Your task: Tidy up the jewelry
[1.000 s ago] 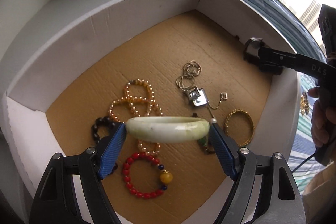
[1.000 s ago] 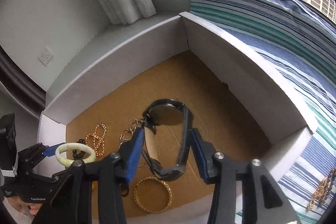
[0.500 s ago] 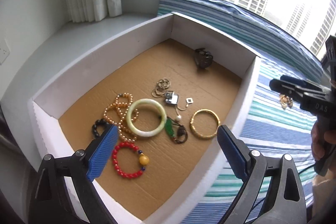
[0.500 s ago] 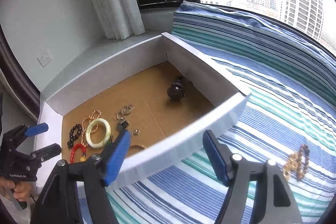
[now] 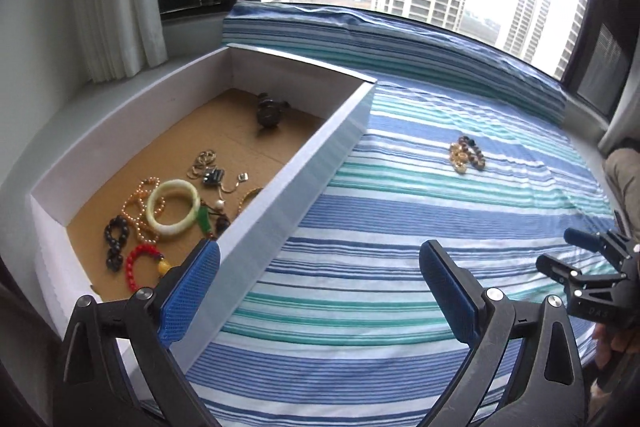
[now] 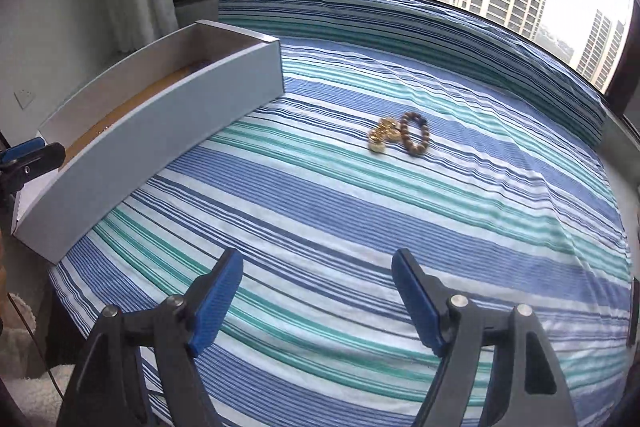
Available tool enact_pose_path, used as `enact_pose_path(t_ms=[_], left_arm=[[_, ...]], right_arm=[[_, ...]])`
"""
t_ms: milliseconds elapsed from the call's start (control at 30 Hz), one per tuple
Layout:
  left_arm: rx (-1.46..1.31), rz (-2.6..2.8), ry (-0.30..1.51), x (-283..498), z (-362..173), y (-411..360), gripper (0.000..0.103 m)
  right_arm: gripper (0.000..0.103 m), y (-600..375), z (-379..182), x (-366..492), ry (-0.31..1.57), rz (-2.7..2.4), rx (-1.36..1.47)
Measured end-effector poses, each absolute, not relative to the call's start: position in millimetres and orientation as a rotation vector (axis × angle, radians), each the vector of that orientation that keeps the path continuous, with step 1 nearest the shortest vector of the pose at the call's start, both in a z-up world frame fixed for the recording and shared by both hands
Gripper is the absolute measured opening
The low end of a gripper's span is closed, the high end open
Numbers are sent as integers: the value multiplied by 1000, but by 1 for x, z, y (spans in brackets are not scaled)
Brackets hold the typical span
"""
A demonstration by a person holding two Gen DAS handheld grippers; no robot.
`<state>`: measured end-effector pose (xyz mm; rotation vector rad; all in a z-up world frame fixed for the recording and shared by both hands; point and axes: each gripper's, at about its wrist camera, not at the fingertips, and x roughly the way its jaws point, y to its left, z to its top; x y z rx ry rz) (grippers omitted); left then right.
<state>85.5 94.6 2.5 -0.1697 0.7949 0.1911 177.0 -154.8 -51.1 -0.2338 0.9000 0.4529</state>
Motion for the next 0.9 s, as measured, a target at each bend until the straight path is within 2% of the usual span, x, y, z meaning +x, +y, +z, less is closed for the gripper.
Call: enact_pose_path(t_ms=[233,600,900], left_arm=[[-129,167,813,87,-6,67,101],[-111,57,965,102,-64,25,101],[-138,-185,972,188,-59,-11,100]], right_arm=[[79,-197,-63,147,902,359,-186],[79,-219,-96,119,955,331,-104],[79,-245,-110,123,983,319,-7]])
